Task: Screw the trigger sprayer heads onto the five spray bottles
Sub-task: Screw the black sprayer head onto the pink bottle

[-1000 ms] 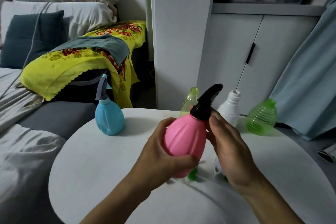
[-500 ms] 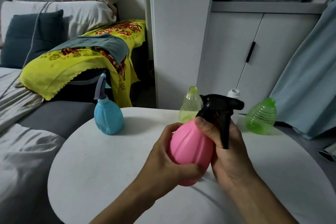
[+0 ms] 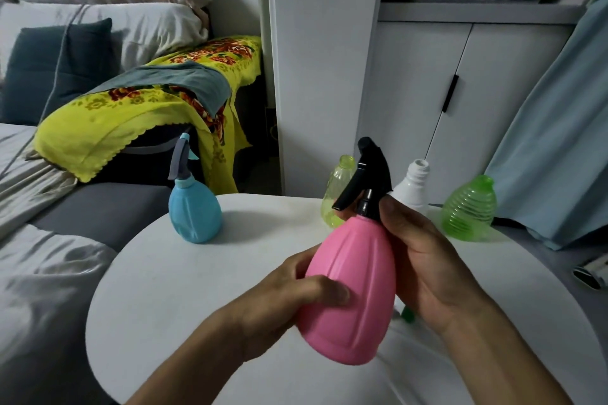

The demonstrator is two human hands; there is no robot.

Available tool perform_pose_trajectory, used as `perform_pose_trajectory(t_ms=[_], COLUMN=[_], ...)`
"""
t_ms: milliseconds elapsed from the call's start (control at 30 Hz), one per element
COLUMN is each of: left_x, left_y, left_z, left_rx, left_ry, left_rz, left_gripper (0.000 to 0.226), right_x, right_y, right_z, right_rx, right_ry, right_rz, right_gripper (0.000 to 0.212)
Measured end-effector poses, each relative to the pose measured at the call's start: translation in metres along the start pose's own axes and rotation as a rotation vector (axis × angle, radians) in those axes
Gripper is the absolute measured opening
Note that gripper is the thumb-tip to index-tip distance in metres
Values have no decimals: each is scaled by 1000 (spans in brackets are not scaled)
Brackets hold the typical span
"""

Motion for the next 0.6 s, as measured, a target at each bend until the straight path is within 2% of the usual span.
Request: perform_pose_trajectory(t_ms=[100, 200, 267, 333, 400, 500, 533, 600], left_x=[-1, -5, -12, -15, -13, -8, -6, -5], left_y=[-3, -3, -8, -12, -9, 4, 6, 1], left_z=[1, 2, 4, 4, 3, 5, 5, 3], left_rx=[-90, -199, -312, -357, -262, 10, 45, -28], left_ry=[77, 188, 286, 323, 267, 29, -14, 11], left_rz=[-12, -33, -91, -144, -131, -47, -39, -81], left_gripper=[55, 62, 66, 70, 67, 48, 42, 44], right_x=[5, 8, 9, 8, 7, 7, 7, 4], right_y=[2, 1, -5, -8, -4, 1, 2, -1], right_z=[2, 2, 1, 0, -1, 2, 3, 2], right_rx=[-23, -114, -208, -220, -79, 126, 131, 48], right_ry=[-81, -165, -214, -202, -117, 21, 43, 67], right_rz=[24, 80, 68, 5, -86, -67, -53, -47], right_gripper=[22, 22, 19, 16, 18, 30, 36, 44])
Point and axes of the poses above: each hand's wrist, its own z-axis away from the middle knuckle, its own y-axis out of the palm, x = y × z, the point moved 6 cm from there along -z, towards the middle knuckle, and after that the axes turned 4 degrees about z, right-handed, at the moved point
